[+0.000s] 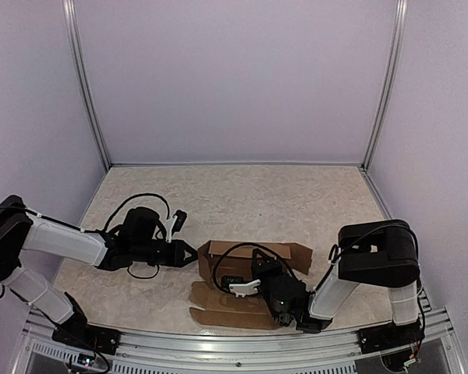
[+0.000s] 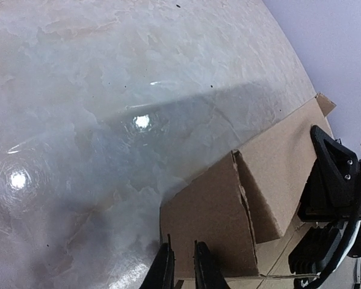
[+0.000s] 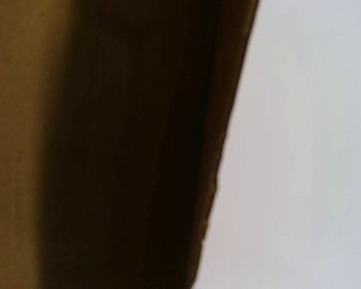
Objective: Fold the paper box
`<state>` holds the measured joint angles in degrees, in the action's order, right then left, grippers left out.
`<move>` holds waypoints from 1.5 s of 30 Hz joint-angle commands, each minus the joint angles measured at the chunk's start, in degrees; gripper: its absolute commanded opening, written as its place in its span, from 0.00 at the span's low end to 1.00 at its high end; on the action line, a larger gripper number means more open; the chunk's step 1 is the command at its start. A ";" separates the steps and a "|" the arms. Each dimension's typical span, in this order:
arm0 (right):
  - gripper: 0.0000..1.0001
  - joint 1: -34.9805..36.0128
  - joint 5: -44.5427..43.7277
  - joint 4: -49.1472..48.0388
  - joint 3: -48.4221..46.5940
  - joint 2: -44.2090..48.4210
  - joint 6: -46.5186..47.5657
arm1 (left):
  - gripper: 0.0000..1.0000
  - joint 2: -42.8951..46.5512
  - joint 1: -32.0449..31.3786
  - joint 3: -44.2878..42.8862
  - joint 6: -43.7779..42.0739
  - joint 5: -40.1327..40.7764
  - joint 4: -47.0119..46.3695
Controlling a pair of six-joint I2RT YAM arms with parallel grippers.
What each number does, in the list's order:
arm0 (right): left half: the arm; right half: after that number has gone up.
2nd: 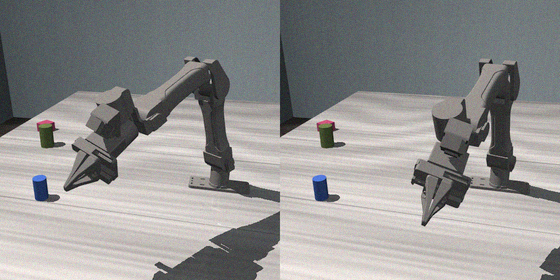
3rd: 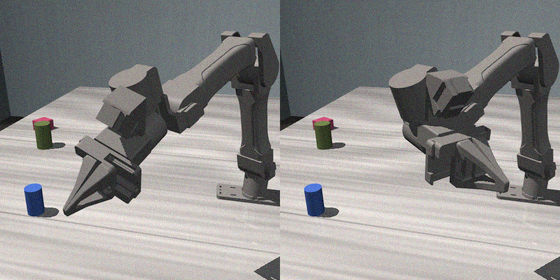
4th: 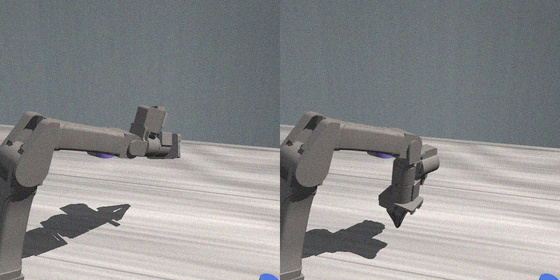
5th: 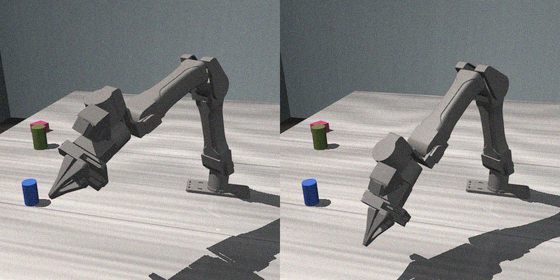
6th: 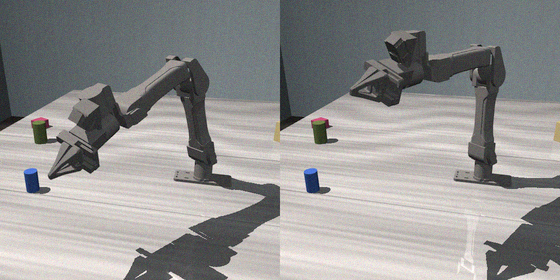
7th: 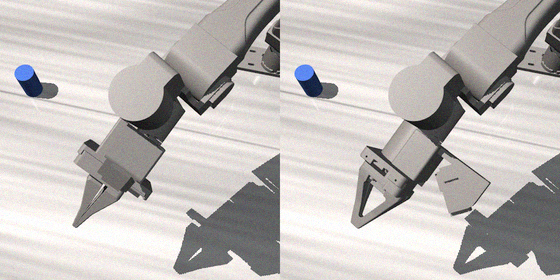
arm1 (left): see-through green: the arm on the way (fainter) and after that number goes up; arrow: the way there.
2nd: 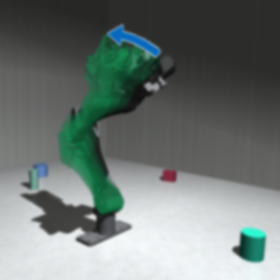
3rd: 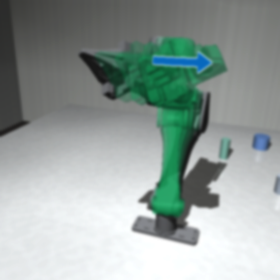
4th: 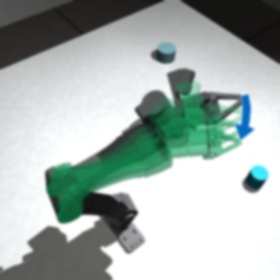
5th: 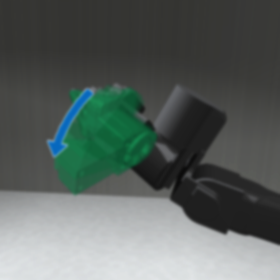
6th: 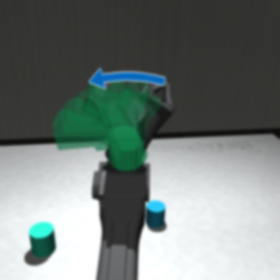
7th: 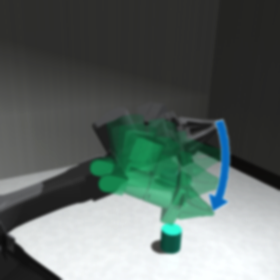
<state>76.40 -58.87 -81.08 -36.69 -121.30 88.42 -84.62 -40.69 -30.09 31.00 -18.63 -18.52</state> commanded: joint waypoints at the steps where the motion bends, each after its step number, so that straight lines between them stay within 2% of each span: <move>1: 0.00 1.66 -1.28 -10.59 1.34 -2.22 -0.18 | 0.14 1.28 -1.87 1.08 0.22 3.63 2.23; 4: 0.00 1.92 -1.65 -10.59 1.65 -2.26 -0.26 | 0.16 1.67 -3.35 1.16 0.00 6.15 3.12; 8: 0.00 2.21 -1.90 -10.59 2.18 -2.02 -0.18 | 0.24 2.73 -5.23 2.02 0.04 9.94 3.65; 13: 0.00 2.32 -2.12 -10.58 2.67 -1.71 -0.04 | 0.44 4.51 -7.19 3.67 -0.16 13.13 2.09; 16: 0.00 2.51 -2.29 -10.59 2.91 -1.61 0.20 | 0.49 4.83 -8.55 4.09 -0.73 14.75 2.03; 36: 0.00 4.37 -3.72 -10.59 4.27 -0.15 1.66 | 0.51 3.88 -16.57 4.22 -2.22 20.90 -2.43; 45: 0.00 4.84 -4.20 -10.59 3.81 0.15 2.04 | 0.51 2.33 -18.52 0.82 -4.29 23.01 -0.28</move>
<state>80.01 -63.07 -82.76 -33.82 -120.81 89.17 -81.41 -58.30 -26.92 28.69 2.46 -19.53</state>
